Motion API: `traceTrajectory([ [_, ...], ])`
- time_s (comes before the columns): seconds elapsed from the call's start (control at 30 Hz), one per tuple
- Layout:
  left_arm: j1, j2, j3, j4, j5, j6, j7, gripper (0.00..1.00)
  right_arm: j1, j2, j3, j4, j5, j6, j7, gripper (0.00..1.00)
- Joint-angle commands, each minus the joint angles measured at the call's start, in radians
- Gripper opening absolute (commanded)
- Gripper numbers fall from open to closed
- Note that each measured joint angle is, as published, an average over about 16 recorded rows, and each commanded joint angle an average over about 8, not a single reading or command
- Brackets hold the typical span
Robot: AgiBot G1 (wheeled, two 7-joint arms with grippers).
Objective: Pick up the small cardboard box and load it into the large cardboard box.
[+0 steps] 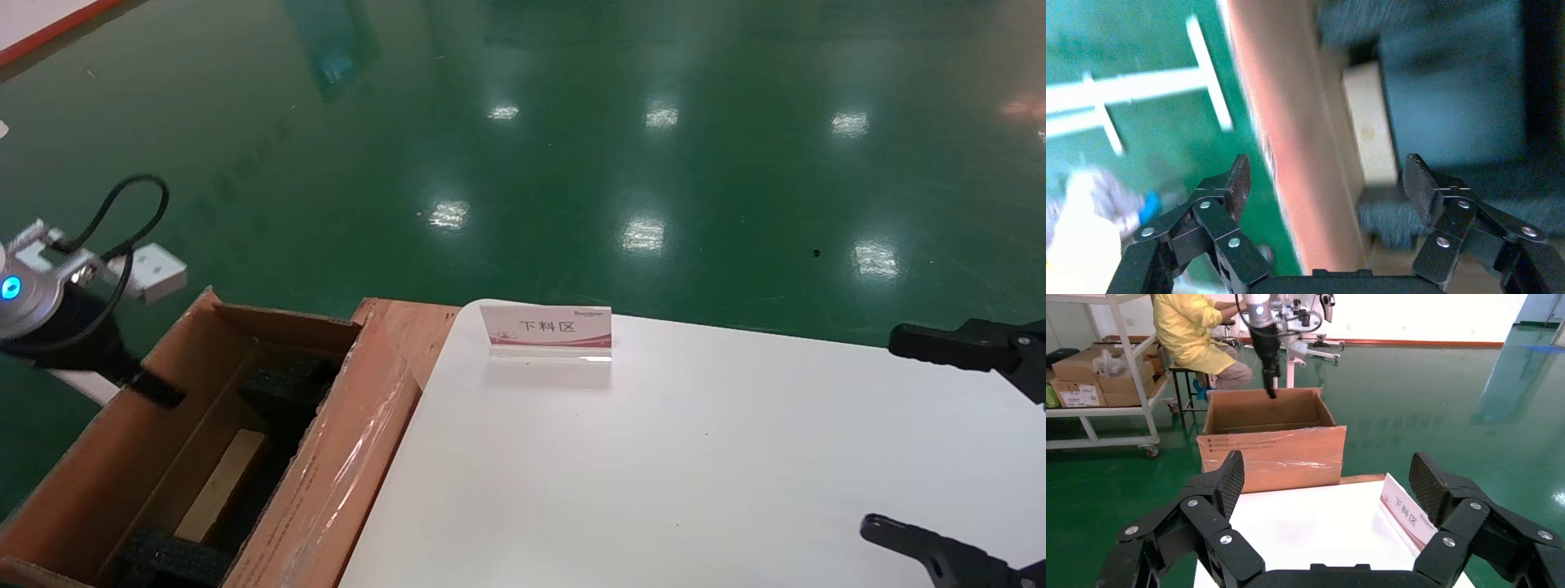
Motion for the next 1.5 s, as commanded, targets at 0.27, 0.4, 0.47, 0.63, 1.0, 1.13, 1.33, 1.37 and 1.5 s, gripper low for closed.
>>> traceTrajectory([
  [0.27, -0.104, -0.076, -0.102, -0.130, -0.099, -0.105, 0.128, 1.00, 0.000, 0.000, -0.001, 0.000, 0.000, 0.000, 0.000, 1.00],
  [0.4, -0.126, -0.099, -0.145, -0.158, -0.160, -0.136, 0.170, 1.00, 0.000, 0.000, 0.000, 0.000, 0.000, 0.000, 0.000, 1.00],
  [0.47, -0.132, -0.104, -0.159, -0.165, -0.181, -0.146, 0.182, 1.00, 0.000, 0.000, 0.000, -0.001, 0.000, 0.000, 0.000, 1.00],
  [0.63, -0.135, -0.108, -0.167, -0.168, -0.193, -0.153, 0.187, 1.00, 0.000, 0.000, 0.000, -0.001, 0.000, 0.000, 0.000, 1.00],
  [1.0, 0.000, -0.090, -0.325, -0.158, -0.227, -0.097, 0.261, 1.00, 0.000, 0.000, -0.001, -0.001, 0.000, 0.000, -0.001, 1.00],
  [1.13, 0.109, -0.078, -0.465, -0.153, -0.265, -0.055, 0.329, 1.00, 0.001, 0.000, -0.001, -0.001, 0.000, 0.000, -0.001, 1.00],
  [1.33, 0.272, -0.060, -0.674, -0.146, -0.322, 0.008, 0.430, 1.00, 0.001, 0.000, -0.001, -0.001, 0.000, 0.000, -0.001, 1.00],
  [1.37, 0.300, -0.057, -0.709, -0.145, -0.332, 0.018, 0.447, 1.00, 0.001, 0.000, -0.002, -0.001, 0.000, 0.000, -0.001, 1.00],
  [1.5, 0.410, -0.045, -0.850, -0.140, -0.371, 0.060, 0.516, 1.00, 0.001, 0.000, -0.002, -0.001, 0.001, 0.000, -0.001, 1.00],
])
